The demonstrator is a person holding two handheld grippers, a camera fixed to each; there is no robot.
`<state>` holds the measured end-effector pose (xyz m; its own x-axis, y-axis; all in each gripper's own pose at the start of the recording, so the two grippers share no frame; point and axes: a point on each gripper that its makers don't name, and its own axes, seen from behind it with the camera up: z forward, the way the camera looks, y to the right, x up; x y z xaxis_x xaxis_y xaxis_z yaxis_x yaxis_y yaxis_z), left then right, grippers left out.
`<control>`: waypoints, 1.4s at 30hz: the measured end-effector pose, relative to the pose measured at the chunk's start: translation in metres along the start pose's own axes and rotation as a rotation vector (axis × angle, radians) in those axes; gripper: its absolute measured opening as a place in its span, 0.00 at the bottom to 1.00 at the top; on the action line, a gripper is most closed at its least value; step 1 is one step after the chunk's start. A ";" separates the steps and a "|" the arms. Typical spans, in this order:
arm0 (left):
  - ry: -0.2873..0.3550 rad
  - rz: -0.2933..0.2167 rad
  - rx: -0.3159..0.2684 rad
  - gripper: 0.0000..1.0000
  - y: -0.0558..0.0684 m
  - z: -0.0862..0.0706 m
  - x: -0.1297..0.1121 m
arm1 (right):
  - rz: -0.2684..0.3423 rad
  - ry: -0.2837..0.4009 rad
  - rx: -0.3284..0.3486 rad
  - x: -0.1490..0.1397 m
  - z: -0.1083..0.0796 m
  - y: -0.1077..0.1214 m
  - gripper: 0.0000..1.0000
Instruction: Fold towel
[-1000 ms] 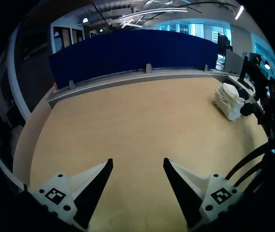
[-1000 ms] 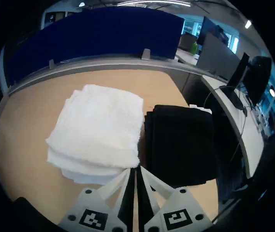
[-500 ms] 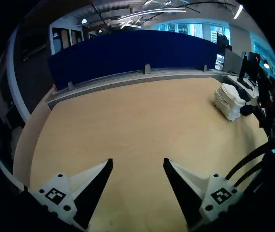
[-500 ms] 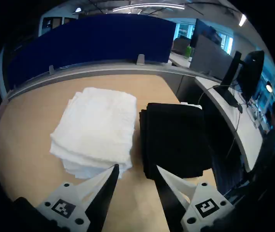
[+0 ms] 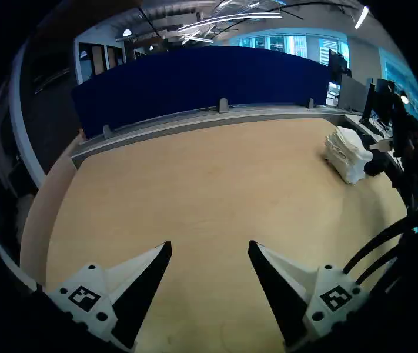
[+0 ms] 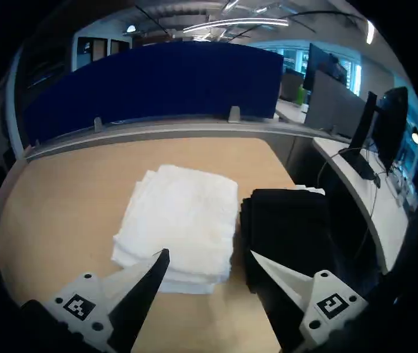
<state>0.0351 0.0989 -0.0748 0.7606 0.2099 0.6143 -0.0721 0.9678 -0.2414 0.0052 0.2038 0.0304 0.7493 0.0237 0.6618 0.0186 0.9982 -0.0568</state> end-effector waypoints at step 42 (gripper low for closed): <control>-0.028 -0.024 0.054 0.97 -0.015 0.007 -0.003 | -0.069 -0.007 0.110 0.061 0.082 -0.044 1.00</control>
<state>0.0295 0.0853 -0.0676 0.7443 0.1895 0.6404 -0.0895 0.9786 -0.1855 -0.0041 0.1661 0.1345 0.7440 -0.0453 0.6667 -0.0031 0.9975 0.0712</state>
